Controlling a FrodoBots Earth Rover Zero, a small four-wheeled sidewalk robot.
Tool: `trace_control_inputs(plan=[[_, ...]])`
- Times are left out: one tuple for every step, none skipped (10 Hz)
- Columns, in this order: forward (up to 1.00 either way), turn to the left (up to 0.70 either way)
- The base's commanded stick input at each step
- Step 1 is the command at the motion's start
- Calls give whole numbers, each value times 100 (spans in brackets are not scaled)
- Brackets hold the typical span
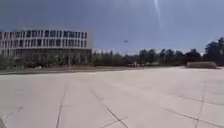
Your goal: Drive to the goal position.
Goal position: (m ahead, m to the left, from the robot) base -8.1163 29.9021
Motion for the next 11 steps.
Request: trace_control_inputs(plan=[[0, 85], [0, 85], [0, 85], [0, 85], [0, 85], [0, 85], [0, 85], [0, 85], [0, 85], [0, 85], [0, 85]])
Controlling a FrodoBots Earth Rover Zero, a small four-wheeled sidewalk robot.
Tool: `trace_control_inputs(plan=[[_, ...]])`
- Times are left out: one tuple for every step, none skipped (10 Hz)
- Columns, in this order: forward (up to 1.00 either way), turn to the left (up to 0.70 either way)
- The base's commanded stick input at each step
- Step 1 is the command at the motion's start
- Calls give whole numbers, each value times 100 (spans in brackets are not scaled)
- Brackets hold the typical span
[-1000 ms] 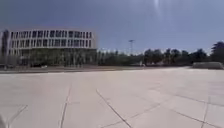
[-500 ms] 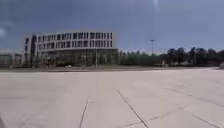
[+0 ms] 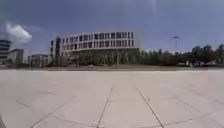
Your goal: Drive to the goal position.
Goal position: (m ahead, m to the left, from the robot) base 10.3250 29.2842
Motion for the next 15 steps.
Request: trace_control_inputs(plan=[[0, 85], [0, 85], [0, 85], [0, 83], [0, 56], [0, 0], [3, 0], [47, 0], [82, 0], [85, 0], [85, 0], [85, 0], [85, 0], [85, 0], [85, 0]])
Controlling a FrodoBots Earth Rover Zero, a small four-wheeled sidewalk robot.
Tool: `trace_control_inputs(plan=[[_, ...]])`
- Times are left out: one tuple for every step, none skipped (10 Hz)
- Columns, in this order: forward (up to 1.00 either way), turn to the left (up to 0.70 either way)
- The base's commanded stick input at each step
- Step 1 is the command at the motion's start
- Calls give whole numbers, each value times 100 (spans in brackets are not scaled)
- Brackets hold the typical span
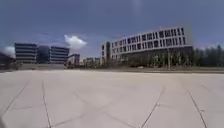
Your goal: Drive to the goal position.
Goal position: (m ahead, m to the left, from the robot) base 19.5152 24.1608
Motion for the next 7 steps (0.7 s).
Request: trace_control_inputs(plan=[[85, 18], [85, 27], [85, 34], [85, 34], [85, 7], [85, 0], [85, 0]])
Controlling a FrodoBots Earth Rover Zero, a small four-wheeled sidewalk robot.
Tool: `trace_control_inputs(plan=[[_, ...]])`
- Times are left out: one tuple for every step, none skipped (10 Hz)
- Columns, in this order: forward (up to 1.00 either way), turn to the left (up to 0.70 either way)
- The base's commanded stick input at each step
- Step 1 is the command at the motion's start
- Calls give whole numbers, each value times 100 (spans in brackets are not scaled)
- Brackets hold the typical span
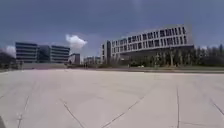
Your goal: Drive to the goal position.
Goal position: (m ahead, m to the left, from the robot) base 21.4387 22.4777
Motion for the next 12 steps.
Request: trace_control_inputs(plan=[[85, 0], [85, 0], [85, 0], [85, 0], [85, 0], [85, 0], [85, 0], [85, 9], [85, 33], [85, 34], [85, 34], [85, 34]])
